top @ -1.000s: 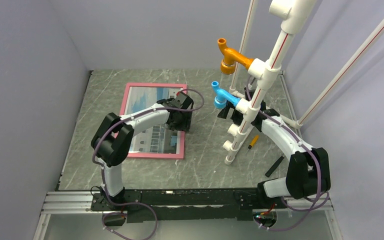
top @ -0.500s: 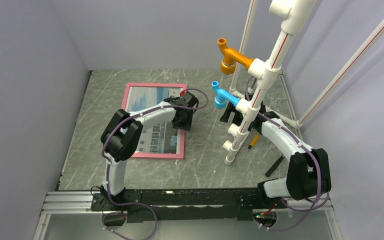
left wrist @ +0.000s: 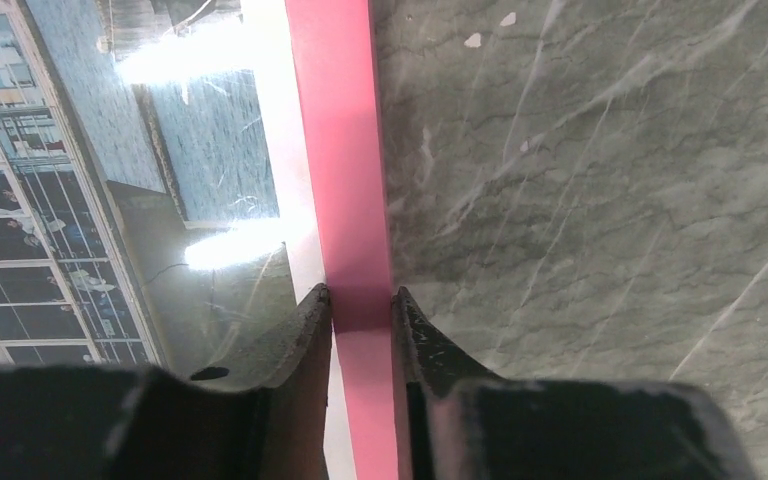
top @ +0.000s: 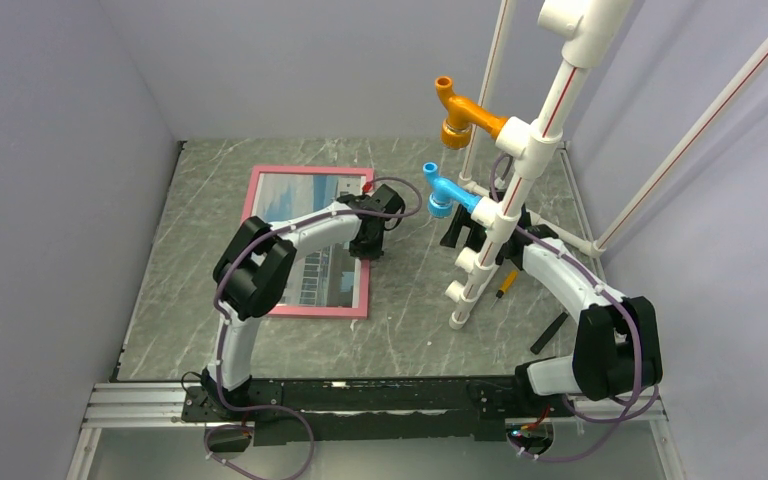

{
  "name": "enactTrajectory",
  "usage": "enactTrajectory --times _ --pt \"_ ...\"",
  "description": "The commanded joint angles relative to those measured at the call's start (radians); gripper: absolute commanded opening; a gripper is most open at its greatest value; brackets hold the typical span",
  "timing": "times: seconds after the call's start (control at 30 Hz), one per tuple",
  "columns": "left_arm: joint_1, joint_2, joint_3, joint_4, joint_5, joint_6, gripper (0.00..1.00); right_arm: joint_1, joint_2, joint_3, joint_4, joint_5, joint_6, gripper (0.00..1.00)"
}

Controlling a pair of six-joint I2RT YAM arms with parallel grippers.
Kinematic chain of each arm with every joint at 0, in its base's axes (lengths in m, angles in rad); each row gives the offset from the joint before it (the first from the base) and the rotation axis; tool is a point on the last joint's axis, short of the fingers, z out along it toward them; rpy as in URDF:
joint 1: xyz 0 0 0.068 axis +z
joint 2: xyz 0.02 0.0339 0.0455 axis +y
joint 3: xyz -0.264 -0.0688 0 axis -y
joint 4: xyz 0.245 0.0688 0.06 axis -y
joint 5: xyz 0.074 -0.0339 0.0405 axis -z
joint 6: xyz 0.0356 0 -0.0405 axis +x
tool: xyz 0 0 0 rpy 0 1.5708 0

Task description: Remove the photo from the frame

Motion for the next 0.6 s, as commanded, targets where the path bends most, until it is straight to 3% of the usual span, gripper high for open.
enactTrajectory --times 0.0,0.17,0.57 --pt "-0.006 0.041 -0.024 0.003 0.038 0.01 0.2 0.0 -0.007 -0.001 0.028 0.005 -0.015 0.97" --pt "-0.006 -0.01 -0.051 0.044 0.118 0.068 0.0 0.005 0.019 0.027 0.051 -0.051 -0.035 0.97" --pt "-0.004 -0.221 -0.087 0.085 0.232 0.088 0.0 0.021 0.142 0.108 0.204 -0.238 0.053 0.97"
